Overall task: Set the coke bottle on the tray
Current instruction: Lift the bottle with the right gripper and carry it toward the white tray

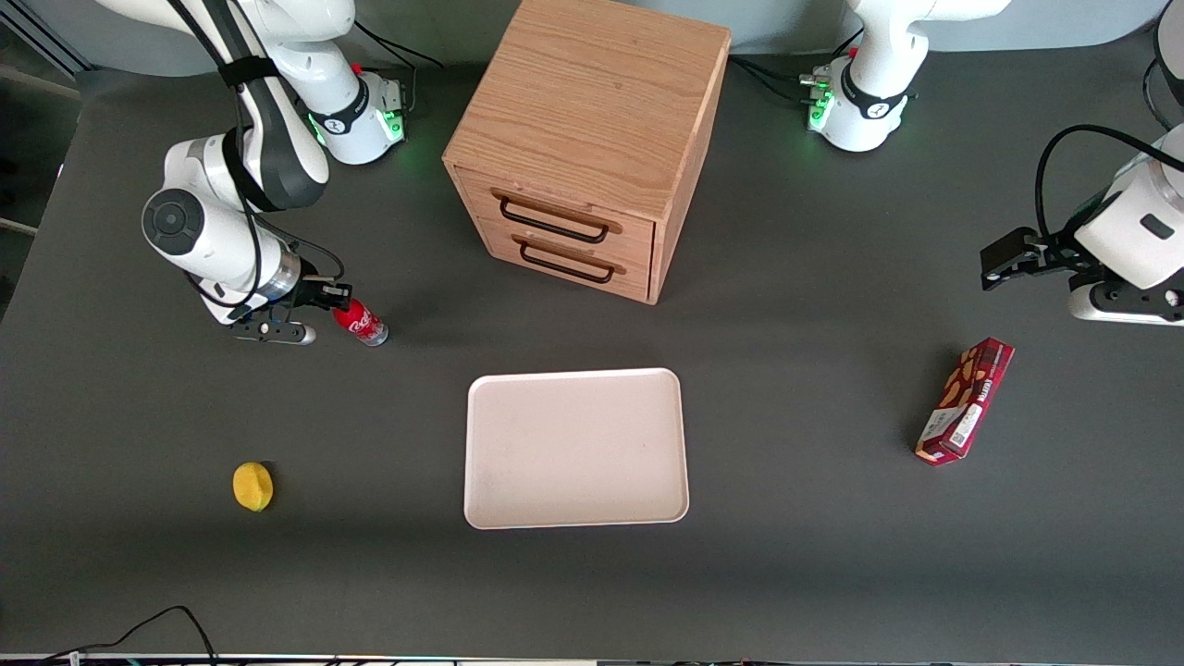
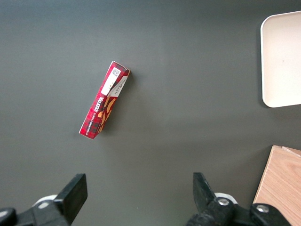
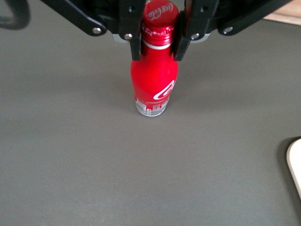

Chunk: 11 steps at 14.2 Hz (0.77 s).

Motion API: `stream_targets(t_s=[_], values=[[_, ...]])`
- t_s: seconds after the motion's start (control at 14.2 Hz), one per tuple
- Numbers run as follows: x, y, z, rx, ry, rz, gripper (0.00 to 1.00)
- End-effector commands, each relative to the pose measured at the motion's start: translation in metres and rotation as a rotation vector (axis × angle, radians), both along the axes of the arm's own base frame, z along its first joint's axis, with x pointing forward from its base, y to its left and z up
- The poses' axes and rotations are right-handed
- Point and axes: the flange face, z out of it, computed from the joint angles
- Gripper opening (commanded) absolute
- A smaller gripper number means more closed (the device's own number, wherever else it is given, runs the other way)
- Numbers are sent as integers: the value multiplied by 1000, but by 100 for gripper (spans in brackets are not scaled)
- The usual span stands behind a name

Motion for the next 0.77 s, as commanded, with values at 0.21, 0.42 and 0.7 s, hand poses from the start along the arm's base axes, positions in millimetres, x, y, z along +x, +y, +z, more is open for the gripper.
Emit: stream_targets(t_s=[0.21,0.42,0.7], values=[[71,6,178,19,-27,39,0],[123,24,230,44,11,-22,0],[176,91,216,90,52,-217,0]])
